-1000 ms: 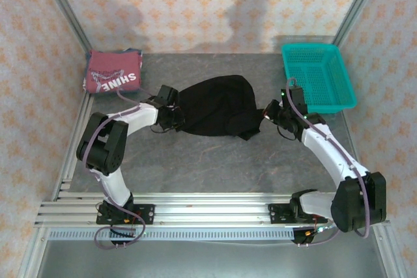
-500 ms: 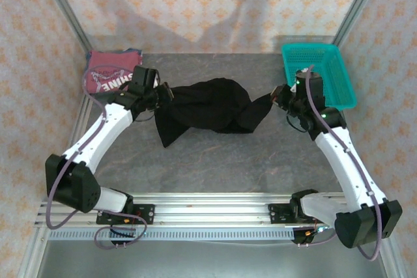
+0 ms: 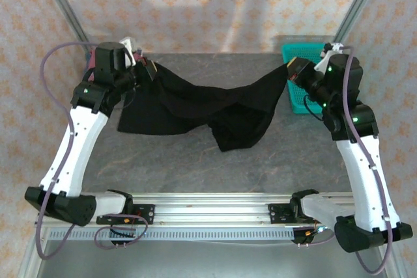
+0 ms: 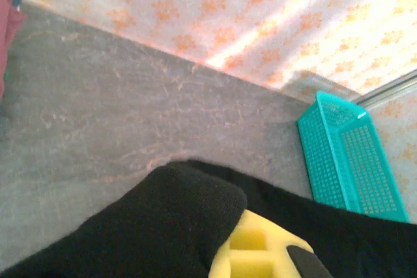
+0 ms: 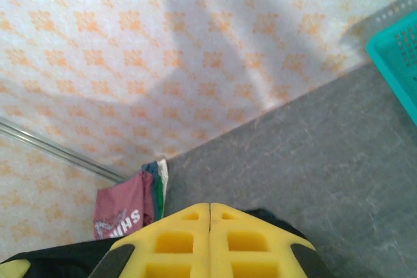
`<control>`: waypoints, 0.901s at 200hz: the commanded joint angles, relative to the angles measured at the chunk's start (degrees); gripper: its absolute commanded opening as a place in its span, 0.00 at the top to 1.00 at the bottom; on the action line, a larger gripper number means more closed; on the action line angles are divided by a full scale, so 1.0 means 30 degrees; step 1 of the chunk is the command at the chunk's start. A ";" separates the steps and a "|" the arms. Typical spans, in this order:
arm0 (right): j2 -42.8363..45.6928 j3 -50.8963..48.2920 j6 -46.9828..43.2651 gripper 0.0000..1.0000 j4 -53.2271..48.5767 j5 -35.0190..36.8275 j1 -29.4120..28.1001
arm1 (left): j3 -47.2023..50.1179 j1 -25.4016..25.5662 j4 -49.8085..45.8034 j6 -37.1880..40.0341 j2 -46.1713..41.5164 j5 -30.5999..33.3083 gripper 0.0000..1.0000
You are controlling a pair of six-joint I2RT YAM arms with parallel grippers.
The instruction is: Fold and stack the t-shirts
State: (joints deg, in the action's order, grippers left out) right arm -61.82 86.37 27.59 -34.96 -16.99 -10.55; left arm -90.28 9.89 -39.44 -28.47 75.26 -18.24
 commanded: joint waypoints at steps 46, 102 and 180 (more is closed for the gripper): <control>-0.6078 0.5680 -0.0075 1.00 0.3091 -0.3520 0.3011 | -0.9231 -0.0851 -0.0317 0.1935 0.7464 -0.2838 1.00; -0.5192 0.5476 -0.0838 1.00 0.3243 -0.5303 0.3213 | -0.7243 -0.0989 0.0278 0.3169 0.5878 -0.2551 1.00; 0.2067 -0.9100 0.1521 1.00 0.1749 -0.5407 0.3211 | 0.9415 -0.1508 0.2116 0.1135 0.0923 0.0290 0.80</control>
State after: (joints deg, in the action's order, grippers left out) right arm -59.33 68.38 29.21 -27.18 -32.86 -1.28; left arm -69.04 5.93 -36.14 -23.11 78.54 -21.19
